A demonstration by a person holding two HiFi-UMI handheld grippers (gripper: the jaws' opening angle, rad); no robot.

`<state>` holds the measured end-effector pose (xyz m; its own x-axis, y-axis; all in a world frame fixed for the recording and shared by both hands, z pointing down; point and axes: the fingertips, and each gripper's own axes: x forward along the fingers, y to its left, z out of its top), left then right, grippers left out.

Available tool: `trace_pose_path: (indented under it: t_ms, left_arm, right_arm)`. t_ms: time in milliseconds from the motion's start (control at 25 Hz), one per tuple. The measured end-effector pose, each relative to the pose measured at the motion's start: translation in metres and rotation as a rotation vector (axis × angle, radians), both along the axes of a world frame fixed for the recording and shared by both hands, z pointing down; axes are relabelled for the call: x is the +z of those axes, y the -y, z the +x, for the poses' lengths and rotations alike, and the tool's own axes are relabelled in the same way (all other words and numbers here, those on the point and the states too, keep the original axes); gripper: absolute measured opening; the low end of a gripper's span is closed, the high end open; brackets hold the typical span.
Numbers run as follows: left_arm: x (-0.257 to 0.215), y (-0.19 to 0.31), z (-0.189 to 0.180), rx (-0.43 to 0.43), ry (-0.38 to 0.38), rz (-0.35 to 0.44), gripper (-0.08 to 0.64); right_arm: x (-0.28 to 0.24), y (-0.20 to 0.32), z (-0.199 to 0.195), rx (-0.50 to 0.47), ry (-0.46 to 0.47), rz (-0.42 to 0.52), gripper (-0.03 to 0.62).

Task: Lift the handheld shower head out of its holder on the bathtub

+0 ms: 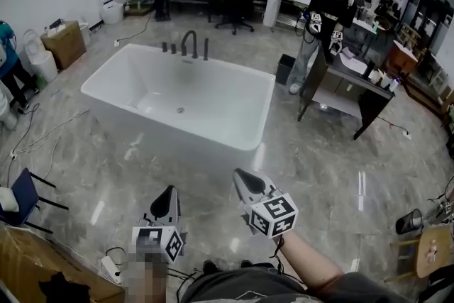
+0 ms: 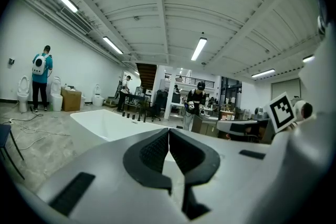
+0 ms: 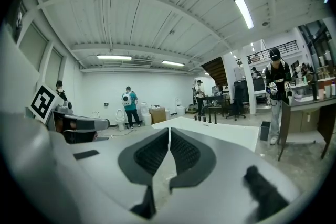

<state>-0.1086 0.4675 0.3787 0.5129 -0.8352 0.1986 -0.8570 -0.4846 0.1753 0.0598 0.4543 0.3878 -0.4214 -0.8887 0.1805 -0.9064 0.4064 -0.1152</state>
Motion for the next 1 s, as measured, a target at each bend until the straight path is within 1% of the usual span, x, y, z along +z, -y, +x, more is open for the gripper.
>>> trace_pose_path:
  t_ms: [240, 400, 560, 760, 1000]
  left_arm:
    - [-0.003, 0.008, -0.025, 0.005, -0.011, 0.008, 0.015]
    - [-0.004, 0.011, -0.033, 0.009, -0.023, 0.013, 0.015]
    - [-0.002, 0.012, -0.039, 0.01, -0.037, 0.011, 0.015]
    - [0.007, 0.023, -0.044, -0.004, -0.031, -0.003, 0.015]
    - [0.019, 0.057, -0.051, -0.034, -0.005, -0.02, 0.015]
  right_arm:
    - [0.003, 0.008, -0.011, 0.069, 0.049, -0.006, 0.029]
    - [0.005, 0.006, -0.011, 0.094, 0.055, -0.02, 0.029]
    - [0.005, 0.008, -0.009, 0.107, 0.048, -0.023, 0.029]
    - [0.016, 0.026, -0.01, 0.107, 0.064, -0.035, 0.029]
    - [0.036, 0.07, -0.011, 0.089, 0.074, -0.057, 0.029]
